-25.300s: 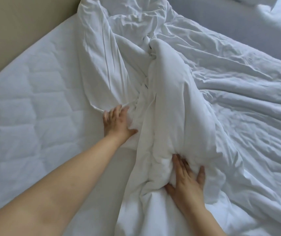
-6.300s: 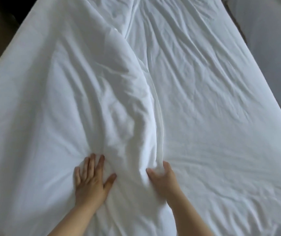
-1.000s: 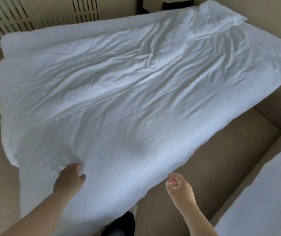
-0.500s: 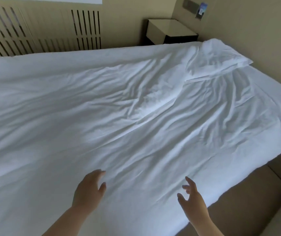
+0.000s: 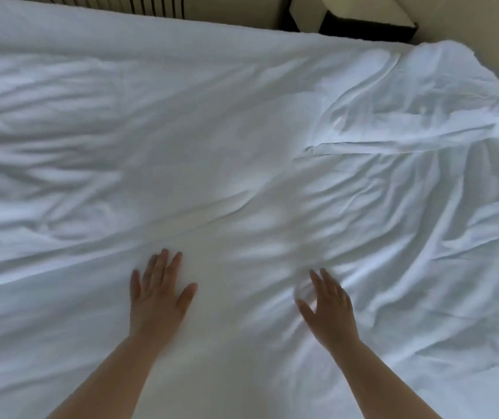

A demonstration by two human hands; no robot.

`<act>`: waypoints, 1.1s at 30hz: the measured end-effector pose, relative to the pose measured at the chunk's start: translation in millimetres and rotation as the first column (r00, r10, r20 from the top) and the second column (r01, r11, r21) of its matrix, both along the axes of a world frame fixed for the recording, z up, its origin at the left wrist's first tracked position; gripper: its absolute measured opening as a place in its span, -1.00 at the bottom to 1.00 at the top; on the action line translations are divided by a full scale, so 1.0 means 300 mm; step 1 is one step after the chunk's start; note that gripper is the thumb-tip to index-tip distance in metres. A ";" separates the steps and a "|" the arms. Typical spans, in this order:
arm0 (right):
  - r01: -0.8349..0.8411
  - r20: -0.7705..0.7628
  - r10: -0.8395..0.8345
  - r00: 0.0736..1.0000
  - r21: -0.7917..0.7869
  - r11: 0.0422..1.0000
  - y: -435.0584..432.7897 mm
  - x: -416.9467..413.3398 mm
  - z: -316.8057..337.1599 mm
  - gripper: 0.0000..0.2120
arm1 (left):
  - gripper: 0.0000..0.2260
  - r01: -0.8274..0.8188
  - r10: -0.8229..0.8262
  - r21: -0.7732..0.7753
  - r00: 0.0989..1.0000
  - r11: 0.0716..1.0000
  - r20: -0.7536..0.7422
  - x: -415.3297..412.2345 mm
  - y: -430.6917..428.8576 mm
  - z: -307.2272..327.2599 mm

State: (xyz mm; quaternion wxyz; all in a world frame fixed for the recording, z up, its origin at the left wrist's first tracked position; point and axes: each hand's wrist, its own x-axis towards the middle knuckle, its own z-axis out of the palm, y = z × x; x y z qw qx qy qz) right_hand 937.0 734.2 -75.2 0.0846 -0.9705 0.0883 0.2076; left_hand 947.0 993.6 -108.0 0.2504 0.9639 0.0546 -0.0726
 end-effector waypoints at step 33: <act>-0.092 0.475 0.150 0.867 -0.144 0.985 -0.690 0.669 -0.179 -0.62 | -0.50 -0.030 -0.049 0.307 0.968 0.951 0.247 0.280 -0.271 -0.337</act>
